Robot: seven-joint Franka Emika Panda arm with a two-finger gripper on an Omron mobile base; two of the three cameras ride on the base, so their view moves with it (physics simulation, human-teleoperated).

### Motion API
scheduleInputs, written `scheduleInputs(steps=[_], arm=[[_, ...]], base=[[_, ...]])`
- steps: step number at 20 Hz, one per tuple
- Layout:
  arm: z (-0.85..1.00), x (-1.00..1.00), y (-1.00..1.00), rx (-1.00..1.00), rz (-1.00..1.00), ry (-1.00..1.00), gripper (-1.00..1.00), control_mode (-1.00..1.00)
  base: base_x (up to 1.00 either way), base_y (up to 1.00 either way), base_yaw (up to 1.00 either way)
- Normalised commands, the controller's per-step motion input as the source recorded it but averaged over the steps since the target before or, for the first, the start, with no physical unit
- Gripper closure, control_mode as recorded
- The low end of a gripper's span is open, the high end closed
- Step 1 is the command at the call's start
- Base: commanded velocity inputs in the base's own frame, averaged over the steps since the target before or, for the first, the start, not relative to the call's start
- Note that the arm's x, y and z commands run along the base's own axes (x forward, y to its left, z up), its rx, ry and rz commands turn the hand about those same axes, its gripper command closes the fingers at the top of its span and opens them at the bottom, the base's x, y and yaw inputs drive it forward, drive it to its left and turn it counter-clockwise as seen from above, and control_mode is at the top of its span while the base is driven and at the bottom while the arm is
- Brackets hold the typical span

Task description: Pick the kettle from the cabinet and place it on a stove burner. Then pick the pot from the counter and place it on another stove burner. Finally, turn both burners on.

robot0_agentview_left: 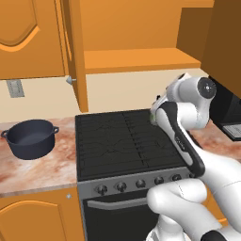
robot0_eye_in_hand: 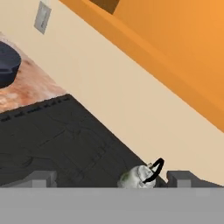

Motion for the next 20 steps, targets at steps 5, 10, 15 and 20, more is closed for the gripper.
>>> scheduleInputs(steps=[5, 10, 15, 20], arm=[[0.00, -0.10, 0.30, -0.09, 0.13, 0.00, -1.00, -1.00], [0.00, -0.07, 0.33, -0.11, 0.12, 0.01, -1.00, -1.00], [0.00, -0.02, 0.38, -0.12, 0.12, 0.02, -1.00, -1.00], [0.00, 0.00, 0.35, -0.10, 0.14, 0.01, -1.00, -1.00]], base=[[0.00, 0.00, 0.00], [0.00, 0.00, 0.00], [0.00, 0.00, 0.00], [0.00, 0.00, 0.00]])
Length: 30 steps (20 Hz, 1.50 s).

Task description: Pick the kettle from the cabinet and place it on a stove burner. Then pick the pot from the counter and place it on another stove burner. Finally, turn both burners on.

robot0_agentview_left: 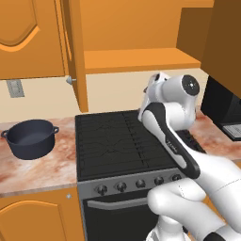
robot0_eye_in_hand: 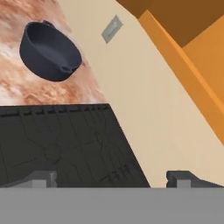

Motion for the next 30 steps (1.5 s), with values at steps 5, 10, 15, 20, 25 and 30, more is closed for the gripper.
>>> scheduleInputs(steps=[5, 10, 15, 20, 25, 30], arm=[[-0.02, 0.00, 0.22, -0.04, 0.10, 0.00, -1.00, -1.00], [-0.05, 0.00, 0.22, 0.00, 0.10, 0.00, -1.00, -1.00], [-0.06, 0.00, 0.27, 0.00, 0.15, 0.00, -1.00, -1.00], [-0.05, 0.00, 0.25, 0.00, 0.17, 0.00, -1.00, -1.00], [-0.01, 0.00, 0.20, -0.01, 0.16, 0.00, -1.00, -1.00], [0.00, -0.06, 0.08, -0.01, 0.06, -0.01, -1.00, -1.00]], base=[[0.00, 0.00, 0.00], [0.00, 0.00, 0.00], [0.00, 0.00, 0.00], [0.00, 0.00, 0.00], [0.00, 0.00, 0.00], [0.00, 0.00, 0.00]])
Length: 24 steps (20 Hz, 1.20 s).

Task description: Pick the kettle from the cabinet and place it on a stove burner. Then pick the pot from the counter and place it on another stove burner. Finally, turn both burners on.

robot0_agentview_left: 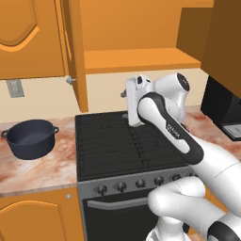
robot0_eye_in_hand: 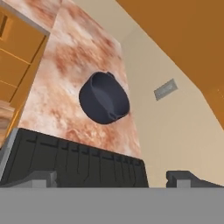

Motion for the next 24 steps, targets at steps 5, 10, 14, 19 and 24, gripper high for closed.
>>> scheduleInputs(steps=[5, 10, 14, 19, 24], arm=[[0.00, -0.22, 0.00, 0.00, 0.00, -0.01, -1.00, -1.00], [0.00, -0.26, 0.00, -0.04, 0.00, 0.00, -1.00, -1.00], [0.00, -0.28, 0.00, -0.04, 0.00, 0.00, -1.00, -1.00], [0.00, -0.27, 0.00, -0.04, 0.01, -0.01, -1.00, -1.00], [0.00, -0.12, -0.02, 0.00, 0.01, -0.01, -1.00, -1.00]], base=[[0.00, 0.00, 0.00], [0.00, 0.00, 0.00], [0.00, 0.00, 0.00], [0.00, 0.00, 0.00], [0.00, 0.00, 0.00]])
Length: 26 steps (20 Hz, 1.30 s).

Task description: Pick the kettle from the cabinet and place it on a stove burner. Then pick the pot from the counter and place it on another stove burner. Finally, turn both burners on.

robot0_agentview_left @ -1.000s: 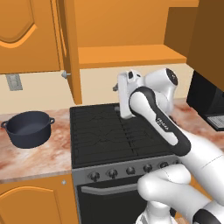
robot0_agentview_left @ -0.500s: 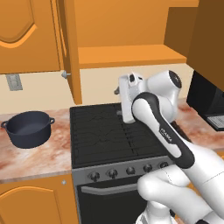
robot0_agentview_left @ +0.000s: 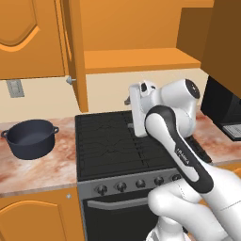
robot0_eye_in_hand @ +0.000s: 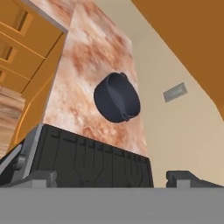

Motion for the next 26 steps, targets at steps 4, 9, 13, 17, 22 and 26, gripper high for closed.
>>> scheduleInputs(steps=[4, 9, 13, 17, 22, 26], arm=[[0.00, -0.01, 0.00, 0.00, 0.00, 0.00, -1.00, -1.00], [0.00, -0.21, 0.00, 0.00, 0.00, -0.07, -1.00, 1.00], [0.00, 0.00, 0.00, 0.00, 0.00, 0.00, -1.00, 1.00], [0.00, 0.00, 0.00, 0.00, 0.00, 0.00, -1.00, 1.00], [0.00, 0.00, 0.00, 0.00, 0.00, 0.00, -1.00, 1.00], [0.00, 0.00, 0.00, 0.00, 0.00, 0.00, -1.00, 1.00]], base=[[0.00, 0.00, 0.00], [-0.07, 0.00, 0.00], [-0.34, 0.00, 0.00], [-0.38, 0.04, 0.00], [-0.38, 0.12, 0.00], [-0.41, 0.27, 0.00]])
